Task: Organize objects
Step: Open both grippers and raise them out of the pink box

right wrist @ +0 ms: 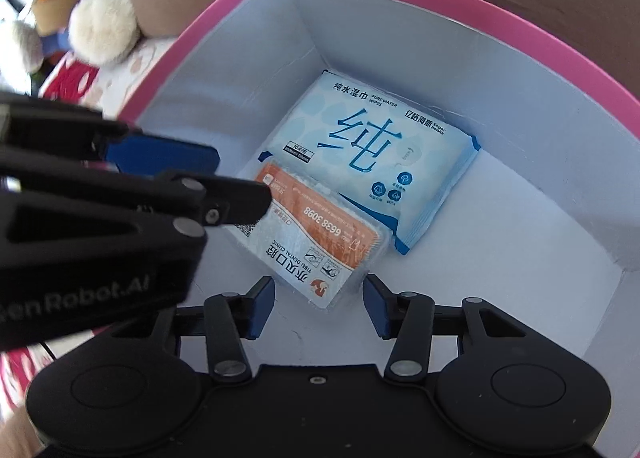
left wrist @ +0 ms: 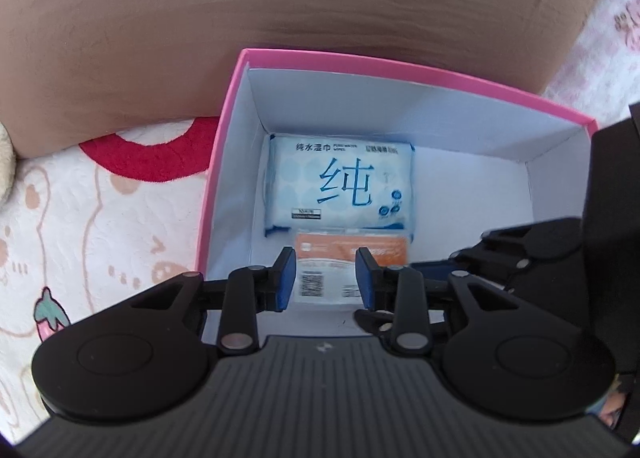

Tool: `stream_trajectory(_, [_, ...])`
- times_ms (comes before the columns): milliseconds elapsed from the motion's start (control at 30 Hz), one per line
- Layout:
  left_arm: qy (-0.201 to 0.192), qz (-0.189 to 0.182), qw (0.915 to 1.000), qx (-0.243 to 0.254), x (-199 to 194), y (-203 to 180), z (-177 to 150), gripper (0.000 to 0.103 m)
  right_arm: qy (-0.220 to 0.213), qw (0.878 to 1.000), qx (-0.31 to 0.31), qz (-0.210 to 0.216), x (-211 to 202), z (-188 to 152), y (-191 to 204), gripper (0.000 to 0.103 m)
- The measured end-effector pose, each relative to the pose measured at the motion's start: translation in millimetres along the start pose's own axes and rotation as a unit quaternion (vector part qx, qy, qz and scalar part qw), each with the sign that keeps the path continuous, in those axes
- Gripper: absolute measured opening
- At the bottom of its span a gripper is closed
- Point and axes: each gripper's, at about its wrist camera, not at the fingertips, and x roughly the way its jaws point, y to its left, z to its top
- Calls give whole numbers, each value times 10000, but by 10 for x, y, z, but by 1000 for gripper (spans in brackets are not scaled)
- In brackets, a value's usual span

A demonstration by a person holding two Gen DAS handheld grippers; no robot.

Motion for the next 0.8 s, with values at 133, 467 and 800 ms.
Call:
stream_trajectory(133, [-46,-39,9999,-120,31,125,40,31,-43,9996,220,147,31,73,8,49])
stream_trajectory(467, [-141,-226,9993,-266,12,381,131,30,-282,9994,130,150,-38,26,50,50])
stream_trajectory(800, [-146,-481,9986,-162,-251,528,152,31,-1107,9938,-105,5,-780,-346,-51,50])
